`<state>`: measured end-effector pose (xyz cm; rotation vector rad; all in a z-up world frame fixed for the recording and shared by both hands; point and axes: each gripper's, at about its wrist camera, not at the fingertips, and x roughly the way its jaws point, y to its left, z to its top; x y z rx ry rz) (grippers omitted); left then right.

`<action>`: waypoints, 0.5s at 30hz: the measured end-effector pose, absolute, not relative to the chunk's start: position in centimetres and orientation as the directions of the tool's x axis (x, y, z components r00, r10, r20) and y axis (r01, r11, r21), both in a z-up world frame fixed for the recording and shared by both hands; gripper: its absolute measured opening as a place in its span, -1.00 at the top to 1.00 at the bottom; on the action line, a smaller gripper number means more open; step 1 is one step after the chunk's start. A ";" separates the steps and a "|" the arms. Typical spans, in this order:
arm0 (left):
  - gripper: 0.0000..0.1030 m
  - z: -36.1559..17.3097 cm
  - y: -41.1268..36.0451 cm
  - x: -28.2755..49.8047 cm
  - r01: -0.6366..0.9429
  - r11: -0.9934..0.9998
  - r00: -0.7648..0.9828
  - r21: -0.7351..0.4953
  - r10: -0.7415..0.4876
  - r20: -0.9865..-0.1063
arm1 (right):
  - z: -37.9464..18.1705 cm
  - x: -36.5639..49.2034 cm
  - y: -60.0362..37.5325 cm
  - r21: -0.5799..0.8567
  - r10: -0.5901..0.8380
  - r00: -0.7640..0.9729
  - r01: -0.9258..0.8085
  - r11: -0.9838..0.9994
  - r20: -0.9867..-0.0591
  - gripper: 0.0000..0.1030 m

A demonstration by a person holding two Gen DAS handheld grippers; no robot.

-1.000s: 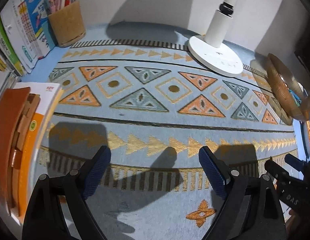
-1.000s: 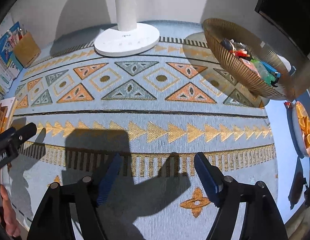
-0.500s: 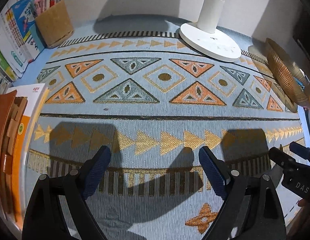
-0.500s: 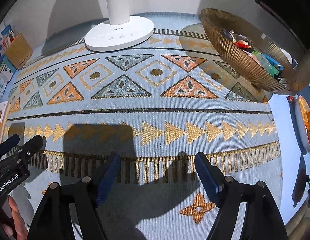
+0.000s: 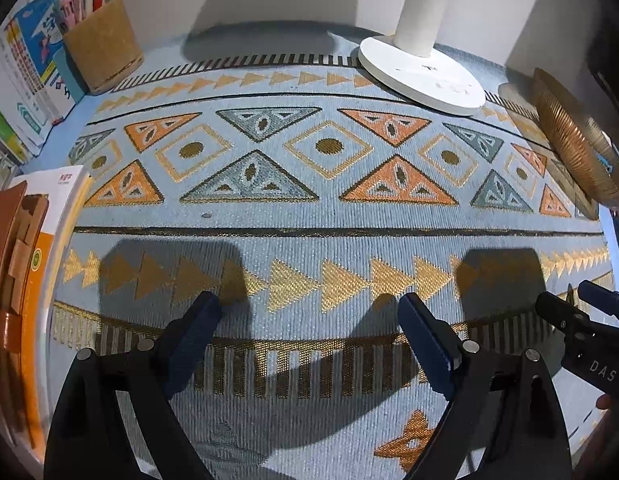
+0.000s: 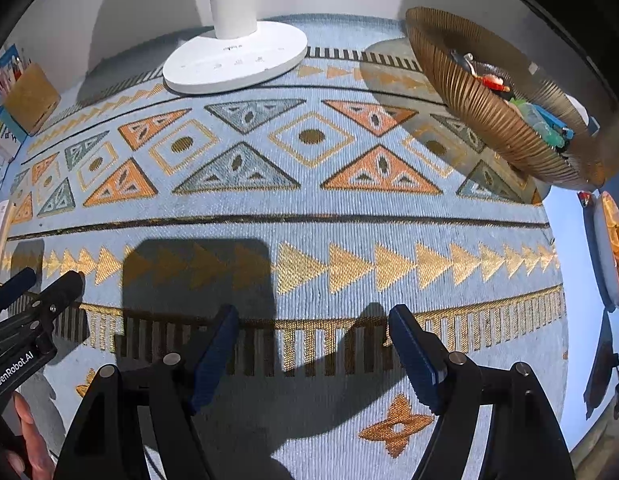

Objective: Organize rigid objects

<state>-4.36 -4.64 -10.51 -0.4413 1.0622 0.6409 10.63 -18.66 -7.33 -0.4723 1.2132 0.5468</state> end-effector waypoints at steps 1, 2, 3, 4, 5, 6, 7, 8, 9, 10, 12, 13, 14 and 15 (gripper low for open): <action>-0.78 -10.5 -4.7 -4.3 -0.671 0.741 0.333 -0.025 0.271 -0.903 | -7.4 10.6 -18.7 -0.049 0.140 0.251 -0.623 0.781 -0.958 -0.47; -0.79 -10.6 -4.8 -4.3 -0.667 0.744 0.330 -0.019 0.273 -0.904 | -7.4 10.7 -18.8 -0.048 0.140 0.251 -0.621 0.782 -0.958 -0.47; -0.79 -10.6 -4.9 -4.2 -0.664 0.748 0.327 -0.012 0.275 -0.904 | -7.4 10.7 -18.9 -0.048 0.140 0.252 -0.619 0.784 -0.958 -0.47; -0.80 -10.6 -5.0 -4.1 -0.660 0.751 0.324 -0.007 0.277 -0.905 | -7.3 10.8 -18.9 -0.048 0.140 0.253 -0.617 0.785 -0.957 -0.47; -0.82 -10.7 -5.0 -4.1 -0.658 0.753 0.322 -0.004 0.276 -0.905 | -7.3 10.7 -18.9 -0.048 0.139 0.254 -0.615 0.787 -0.957 -0.47; -0.83 -10.7 -5.0 -4.0 -0.657 0.754 0.322 -0.005 0.274 -0.906 | -7.3 10.7 -19.0 -0.048 0.139 0.254 -0.613 0.789 -0.957 -0.47; -0.85 -10.7 -4.9 -4.0 -0.659 0.752 0.323 -0.010 0.271 -0.907 | -7.3 10.7 -19.0 -0.048 0.139 0.253 -0.613 0.788 -0.957 -0.47; -0.87 -10.7 -4.8 -4.1 -0.662 0.750 0.325 -0.015 0.268 -0.907 | -7.3 10.8 -19.1 -0.046 0.140 0.252 -0.613 0.789 -0.958 -0.47; -0.88 -10.6 -4.7 -4.1 -0.665 0.747 0.329 -0.023 0.264 -0.907 | -7.4 10.8 -19.1 -0.044 0.140 0.250 -0.612 0.790 -0.958 -0.47; -0.92 -10.6 -4.7 -4.1 -0.668 0.743 0.332 -0.032 0.260 -0.907 | -7.3 10.9 -19.1 -0.045 0.140 0.251 -0.612 0.789 -0.958 -0.47; -0.98 -10.8 -4.5 -4.2 -0.680 0.732 0.325 -0.035 0.258 -0.910 | -7.3 11.0 -19.3 -0.049 0.138 0.254 -0.612 0.790 -0.957 -0.47; -0.98 -10.8 -4.6 -4.2 -0.682 0.731 0.327 -0.033 0.264 -0.907 | -7.3 11.1 -19.4 -0.049 0.137 0.255 -0.608 0.792 -0.957 -0.47; -0.98 -10.8 -4.6 -4.2 -0.681 0.732 0.327 -0.031 0.266 -0.907 | -7.2 11.1 -19.4 -0.048 0.137 0.255 -0.606 0.794 -0.957 -0.48; -0.98 -10.8 -4.7 -4.2 -0.681 0.732 0.326 -0.028 0.269 -0.906 | -7.3 11.2 -19.4 -0.045 0.138 0.253 -0.604 0.796 -0.957 -0.48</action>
